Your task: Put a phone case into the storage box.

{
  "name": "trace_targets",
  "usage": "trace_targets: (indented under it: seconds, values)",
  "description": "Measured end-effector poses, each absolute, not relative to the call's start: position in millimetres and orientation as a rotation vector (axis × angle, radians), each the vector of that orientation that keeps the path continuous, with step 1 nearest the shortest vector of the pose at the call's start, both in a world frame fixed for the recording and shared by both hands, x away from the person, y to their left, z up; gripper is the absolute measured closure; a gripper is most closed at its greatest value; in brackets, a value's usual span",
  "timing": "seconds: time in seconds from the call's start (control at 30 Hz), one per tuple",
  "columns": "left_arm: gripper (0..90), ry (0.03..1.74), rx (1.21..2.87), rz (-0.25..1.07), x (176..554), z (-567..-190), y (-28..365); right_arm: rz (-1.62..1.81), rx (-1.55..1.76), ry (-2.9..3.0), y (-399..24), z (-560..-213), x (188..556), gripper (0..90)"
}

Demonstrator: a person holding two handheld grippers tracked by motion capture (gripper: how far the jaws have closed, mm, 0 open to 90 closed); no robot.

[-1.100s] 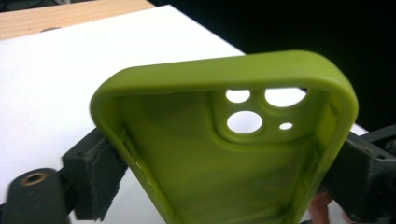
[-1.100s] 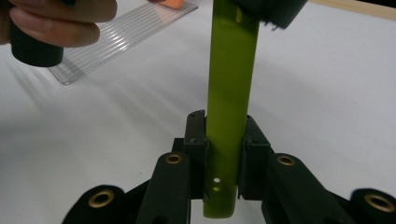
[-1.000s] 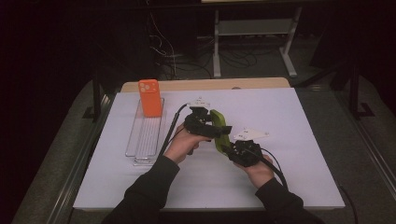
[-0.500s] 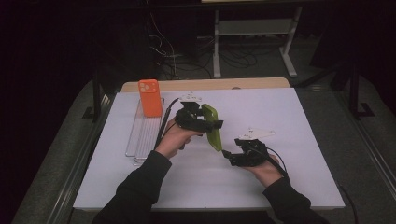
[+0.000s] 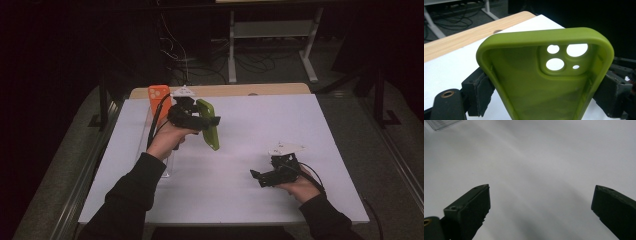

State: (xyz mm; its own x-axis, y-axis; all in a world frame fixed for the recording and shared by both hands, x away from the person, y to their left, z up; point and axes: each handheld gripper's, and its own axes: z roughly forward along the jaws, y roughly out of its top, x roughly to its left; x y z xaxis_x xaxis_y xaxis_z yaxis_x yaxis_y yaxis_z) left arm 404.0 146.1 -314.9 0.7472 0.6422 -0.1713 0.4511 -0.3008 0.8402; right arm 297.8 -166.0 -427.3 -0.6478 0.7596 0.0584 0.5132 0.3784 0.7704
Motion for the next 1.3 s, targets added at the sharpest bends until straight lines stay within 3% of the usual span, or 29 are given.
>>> trace_targets:
  seconds: [0.73, 1.3]
  values:
    - [14.2, 1.043, 1.924, 0.475, 425, -276, 224, 1.128, 1.061, 2.412, -189, -441, 282, 0.5]
    - [14.1, 1.233, 1.909, 0.624, 458, -300, 251, 1.136, 1.067, 2.411, -188, -440, 282, 0.5]
